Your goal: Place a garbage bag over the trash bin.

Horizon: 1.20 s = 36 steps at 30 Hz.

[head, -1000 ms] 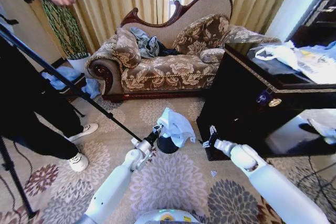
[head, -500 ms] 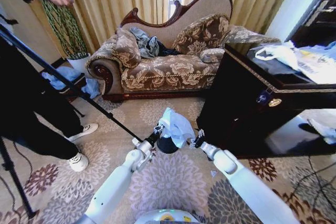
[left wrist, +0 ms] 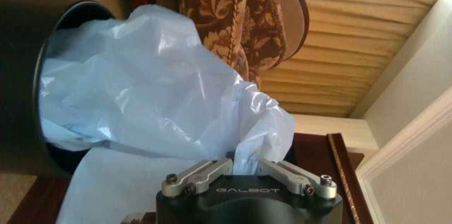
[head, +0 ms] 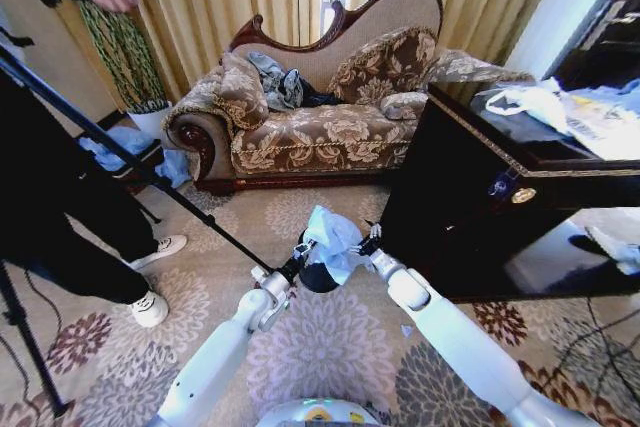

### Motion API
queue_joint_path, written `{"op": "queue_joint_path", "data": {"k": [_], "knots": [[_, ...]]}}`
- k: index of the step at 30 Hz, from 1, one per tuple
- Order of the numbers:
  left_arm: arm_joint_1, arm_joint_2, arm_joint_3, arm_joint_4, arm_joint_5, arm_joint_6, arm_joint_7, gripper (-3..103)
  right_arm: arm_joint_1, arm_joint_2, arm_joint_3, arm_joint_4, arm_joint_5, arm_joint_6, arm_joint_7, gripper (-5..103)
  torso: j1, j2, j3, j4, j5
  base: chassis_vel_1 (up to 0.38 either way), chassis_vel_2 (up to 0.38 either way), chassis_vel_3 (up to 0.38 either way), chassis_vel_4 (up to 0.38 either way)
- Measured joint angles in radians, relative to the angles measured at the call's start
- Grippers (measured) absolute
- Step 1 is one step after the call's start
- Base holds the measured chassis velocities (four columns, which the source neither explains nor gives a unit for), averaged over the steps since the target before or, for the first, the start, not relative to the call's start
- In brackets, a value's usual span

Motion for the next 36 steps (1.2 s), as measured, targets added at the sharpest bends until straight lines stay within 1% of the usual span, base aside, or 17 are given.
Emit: {"op": "queue_joint_path", "data": {"k": [1,4,6,7,8,10,12,13,15,17,20,21,23,28,31,33,36], "knots": [[0.000,0.000,0.000,0.000,0.000,0.000,0.000,0,0.000,0.000,0.000,0.000,0.000,0.000,0.000,82,0.000,0.000,0.000,0.0000,0.0000,0.000,0.000,0.000,0.000],[0.004,0.008,0.008,0.000,0.008,0.000,0.010,0,-0.015,-0.007,0.018,-0.020,-0.078,0.054,-0.004,65,0.000,0.000,0.000,-0.0001,0.0000,0.000,0.000,0.000,0.000],[0.004,0.010,0.010,0.000,0.011,0.000,0.015,0,-0.025,-0.012,0.023,-0.021,-0.095,0.070,-0.001,65,0.000,0.000,0.000,-0.0001,0.0001,0.000,0.000,0.000,0.000],[0.004,0.012,0.012,0.000,0.013,0.000,0.018,0,-0.039,-0.016,0.033,-0.025,-0.119,0.093,0.002,59,0.000,0.000,0.000,-0.0002,0.0000,0.000,0.000,0.000,0.000],[0.004,0.012,0.012,0.000,0.013,0.000,0.018,0,-0.039,-0.016,0.033,-0.025,-0.119,0.093,0.002,59,0.000,0.000,0.000,-0.0002,0.0000,0.000,0.000,0.000,0.000],[0.003,0.015,0.012,0.001,0.014,0.000,0.020,0,-0.063,-0.017,0.050,-0.036,-0.159,0.137,0.004,48,0.000,0.000,0.000,-0.0002,0.0002,0.000,0.000,0.000,0.000],[0.003,0.016,0.010,0.001,0.014,0.000,0.020,0,-0.079,-0.015,0.055,-0.037,-0.174,0.152,0.006,37,0.000,0.000,0.000,-0.0003,0.0002,0.000,0.000,0.000,0.000],[0.003,0.016,0.010,0.001,0.014,0.000,0.020,0,-0.079,-0.015,0.055,-0.037,-0.174,0.152,0.006,37,0.000,0.000,0.000,-0.0003,0.0002,0.000,0.000,0.000,0.000],[0.003,0.017,0.004,0.002,0.014,0.000,0.020,0,-0.092,-0.010,0.057,-0.036,-0.184,0.169,0.007,27,0.000,0.000,0.000,-0.0002,0.0002,0.000,0.000,0.000,0.000],[0.004,0.018,0.003,0.002,0.013,-0.001,0.020,0,-0.094,-0.008,0.057,-0.036,-0.185,0.175,0.008,27,0.000,0.000,0.000,-0.0002,0.0002,0.000,0.000,0.000,0.000],[0.007,0.024,-0.002,0.002,0.012,-0.001,0.019,0,-0.100,-0.004,0.061,-0.044,-0.197,0.199,0.012,10,0.000,0.000,0.000,-0.0001,0.0002,0.000,0.000,0.000,0.000],[0.007,0.024,-0.002,0.002,0.012,-0.001,0.019,0,-0.100,-0.004,0.061,-0.044,-0.197,0.199,0.012,10,0.000,0.000,0.000,-0.0001,0.0002,0.000,0.000,0.000,0.000],[0.007,0.030,-0.005,-0.001,0.011,-0.002,0.019,0,-0.102,-0.010,0.071,-0.042,-0.212,0.205,0.013,2,0.000,0.000,0.000,-0.0001,0.0003,0.000,0.000,0.000,0.000],[0.004,0.036,-0.011,-0.006,0.006,-0.002,0.019,0,-0.107,-0.034,0.101,-0.019,-0.255,0.208,0.011,0,0.000,0.000,0.000,-0.0001,0.0003,0.000,0.000,0.000,0.000],[0.005,0.043,-0.015,-0.021,0.006,-0.002,0.019,0,-0.126,-0.075,0.152,0.029,-0.311,0.212,-0.006,0,0.000,0.000,0.000,-0.0001,0.0003,0.000,0.000,0.000,0.000],[0.008,0.047,-0.015,-0.031,0.006,-0.002,0.019,0,-0.134,-0.088,0.163,0.047,-0.320,0.211,-0.012,0,0.000,0.000,0.000,-0.0001,0.0004,0.000,0.000,0.000,0.000],[0.021,0.066,-0.013,-0.081,-0.003,-0.002,0.015,0,-0.179,-0.167,0.214,0.142,-0.333,0.192,-0.052,0,0.000,0.000,0.000,-0.0001,0.0005,0.000,0.000,0.000,0.000]]}}
